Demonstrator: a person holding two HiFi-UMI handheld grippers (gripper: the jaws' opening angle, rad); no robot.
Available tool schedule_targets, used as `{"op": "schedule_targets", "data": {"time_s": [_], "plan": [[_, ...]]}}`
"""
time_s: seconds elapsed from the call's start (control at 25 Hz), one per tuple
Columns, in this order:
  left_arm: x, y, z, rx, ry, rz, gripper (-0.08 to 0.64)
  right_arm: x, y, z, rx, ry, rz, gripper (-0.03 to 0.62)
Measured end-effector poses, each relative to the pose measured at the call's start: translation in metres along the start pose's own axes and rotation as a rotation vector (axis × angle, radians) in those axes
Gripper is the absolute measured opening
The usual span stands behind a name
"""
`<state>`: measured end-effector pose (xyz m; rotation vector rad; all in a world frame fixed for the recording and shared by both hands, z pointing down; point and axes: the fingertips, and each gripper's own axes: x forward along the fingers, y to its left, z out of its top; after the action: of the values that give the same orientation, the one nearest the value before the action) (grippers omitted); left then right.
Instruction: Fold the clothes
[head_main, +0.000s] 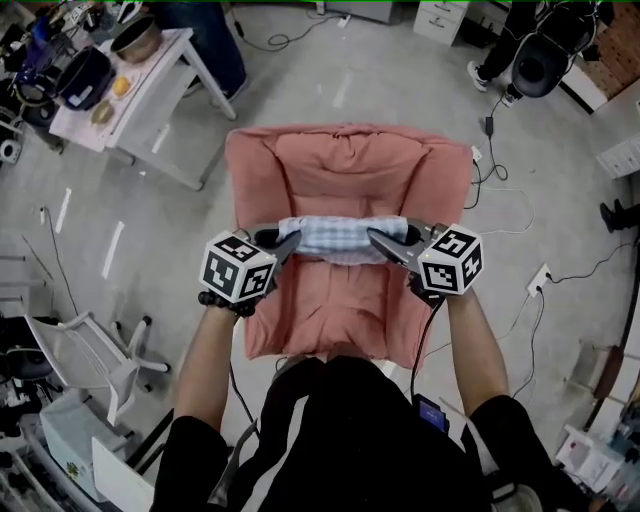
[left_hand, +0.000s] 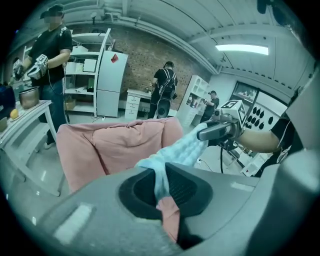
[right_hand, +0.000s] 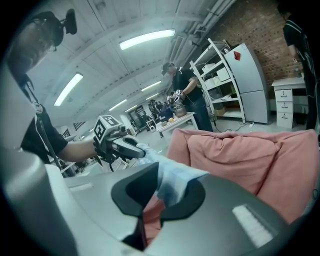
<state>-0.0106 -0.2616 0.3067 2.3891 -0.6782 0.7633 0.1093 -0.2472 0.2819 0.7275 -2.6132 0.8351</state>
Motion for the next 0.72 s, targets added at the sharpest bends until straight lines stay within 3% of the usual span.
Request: {"op": "schedule_targets", "data": {"time_s": [0.24, 0.72], "plan": [[-0.003, -0.022, -0.05, -0.029, 0.027, -0.024, 0.021, 0.001, 0.024, -0.053, 0.045, 0.049, 0.024, 0.018], [-0.025, -0.111, -0.22, -0.132, 0.167, -0.16, 0.023, -0.011, 0.125, -0.214, 0.211, 0.171, 0.009, 0.018]]}}
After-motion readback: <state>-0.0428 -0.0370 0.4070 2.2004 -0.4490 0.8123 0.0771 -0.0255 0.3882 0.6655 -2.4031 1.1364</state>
